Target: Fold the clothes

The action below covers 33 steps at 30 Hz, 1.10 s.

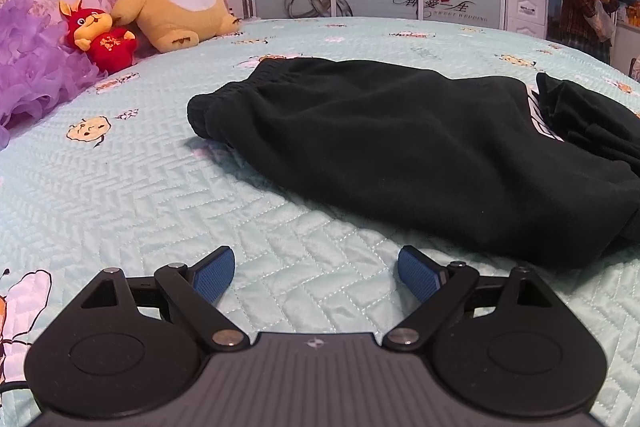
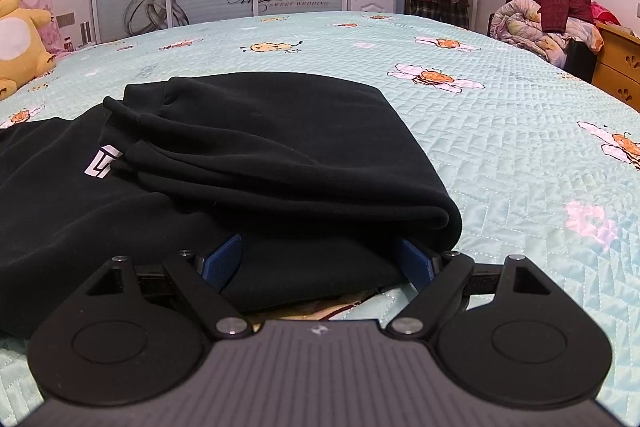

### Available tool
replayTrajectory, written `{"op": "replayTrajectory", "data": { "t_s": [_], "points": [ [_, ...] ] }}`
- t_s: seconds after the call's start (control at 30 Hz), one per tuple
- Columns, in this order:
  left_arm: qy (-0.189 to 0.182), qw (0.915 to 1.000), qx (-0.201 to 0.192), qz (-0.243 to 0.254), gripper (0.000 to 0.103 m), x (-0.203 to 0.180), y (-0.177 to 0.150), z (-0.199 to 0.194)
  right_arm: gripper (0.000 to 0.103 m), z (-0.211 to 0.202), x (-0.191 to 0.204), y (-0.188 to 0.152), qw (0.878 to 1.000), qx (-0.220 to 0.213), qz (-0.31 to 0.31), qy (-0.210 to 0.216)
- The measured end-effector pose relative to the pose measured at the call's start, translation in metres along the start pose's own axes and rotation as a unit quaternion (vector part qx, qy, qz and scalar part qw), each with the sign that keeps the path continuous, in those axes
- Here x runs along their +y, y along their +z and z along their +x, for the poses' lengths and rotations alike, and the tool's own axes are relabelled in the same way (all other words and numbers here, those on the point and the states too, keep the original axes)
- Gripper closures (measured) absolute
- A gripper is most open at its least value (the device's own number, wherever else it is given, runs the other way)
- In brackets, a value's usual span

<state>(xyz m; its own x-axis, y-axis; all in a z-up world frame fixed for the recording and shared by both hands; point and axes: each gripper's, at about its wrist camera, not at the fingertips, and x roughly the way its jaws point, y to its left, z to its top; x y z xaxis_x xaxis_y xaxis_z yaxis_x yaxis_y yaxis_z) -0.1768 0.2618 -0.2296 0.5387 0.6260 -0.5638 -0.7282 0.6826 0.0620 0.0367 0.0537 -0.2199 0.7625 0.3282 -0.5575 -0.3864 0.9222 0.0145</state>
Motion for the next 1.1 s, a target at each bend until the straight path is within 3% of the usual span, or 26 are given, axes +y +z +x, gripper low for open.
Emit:
{"op": "replayTrajectory", "data": {
  "t_s": [1.1],
  "points": [
    [-0.007,0.9998,0.011,-0.013,0.008,0.0031,0.002,-0.0004,0.019,-0.0001,-0.0053,-0.0007,1.0,-0.004,0.019,0.015]
  ]
}}
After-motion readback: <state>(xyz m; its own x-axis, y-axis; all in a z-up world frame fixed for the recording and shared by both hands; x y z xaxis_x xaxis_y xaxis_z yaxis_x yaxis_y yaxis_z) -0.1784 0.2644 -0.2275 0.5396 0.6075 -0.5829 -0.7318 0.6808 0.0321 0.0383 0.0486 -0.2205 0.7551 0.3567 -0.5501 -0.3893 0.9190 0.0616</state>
